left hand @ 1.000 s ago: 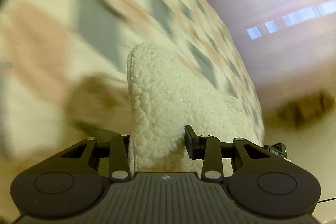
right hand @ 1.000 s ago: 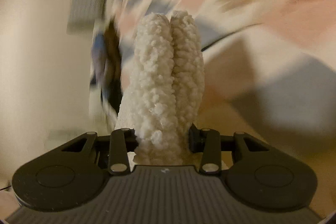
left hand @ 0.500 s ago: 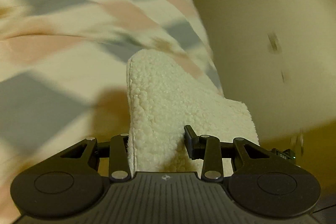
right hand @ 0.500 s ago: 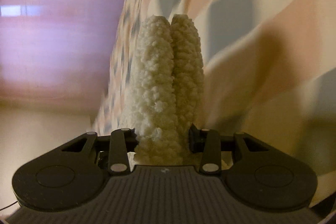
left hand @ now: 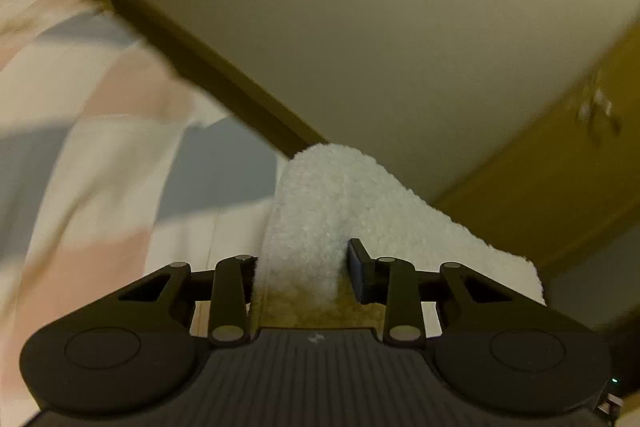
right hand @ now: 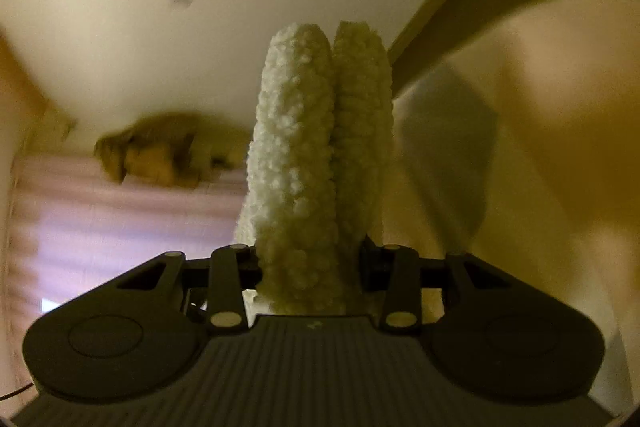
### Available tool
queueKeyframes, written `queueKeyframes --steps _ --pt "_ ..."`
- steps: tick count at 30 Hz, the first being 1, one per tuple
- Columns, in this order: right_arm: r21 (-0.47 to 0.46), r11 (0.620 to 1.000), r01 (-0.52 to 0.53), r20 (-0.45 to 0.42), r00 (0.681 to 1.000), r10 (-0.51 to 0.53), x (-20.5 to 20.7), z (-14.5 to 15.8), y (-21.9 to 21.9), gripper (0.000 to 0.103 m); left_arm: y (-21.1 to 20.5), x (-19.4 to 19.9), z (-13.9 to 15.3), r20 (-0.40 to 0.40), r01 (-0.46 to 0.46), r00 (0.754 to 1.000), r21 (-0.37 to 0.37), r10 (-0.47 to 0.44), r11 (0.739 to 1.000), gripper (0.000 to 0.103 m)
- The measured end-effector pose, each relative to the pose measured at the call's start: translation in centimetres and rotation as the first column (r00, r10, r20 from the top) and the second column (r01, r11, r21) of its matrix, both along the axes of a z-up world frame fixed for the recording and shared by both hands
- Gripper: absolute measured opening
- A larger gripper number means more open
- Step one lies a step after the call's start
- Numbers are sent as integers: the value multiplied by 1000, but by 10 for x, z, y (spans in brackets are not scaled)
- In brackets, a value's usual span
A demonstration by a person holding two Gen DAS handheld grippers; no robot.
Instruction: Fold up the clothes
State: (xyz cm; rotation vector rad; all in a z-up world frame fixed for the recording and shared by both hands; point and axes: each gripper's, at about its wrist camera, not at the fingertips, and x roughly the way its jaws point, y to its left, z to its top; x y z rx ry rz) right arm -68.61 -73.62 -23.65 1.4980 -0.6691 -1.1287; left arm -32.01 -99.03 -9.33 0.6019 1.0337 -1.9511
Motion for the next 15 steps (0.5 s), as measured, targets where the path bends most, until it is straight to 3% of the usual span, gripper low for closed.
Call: queueKeyframes --steps 3,5,8,11,13,15 --pt "72 997 32 24 999 -33 -4 -43 -14 37 -26 -24 -31 82 29 996 3 -29 1000 23" --pt "59 998 19 -14 1000 -18 -4 -50 -12 37 -36 -30 -56 110 30 993 19 -32 999 20" --pt "62 998 15 -46 999 -13 -7 -52 -5 40 -42 -26 -77 66 11 998 41 -13 999 24" --pt "92 996 4 -90 996 4 -14 -35 -4 45 -42 -22 -77 36 11 999 47 -13 999 26" --pt "128 992 -18 -95 995 31 -11 -23 -9 58 -38 -14 -67 35 4 999 49 -5 999 26" --pt "149 988 -33 -100 994 48 -4 -9 -16 59 -31 -1 -53 19 -22 1000 48 21 999 28"
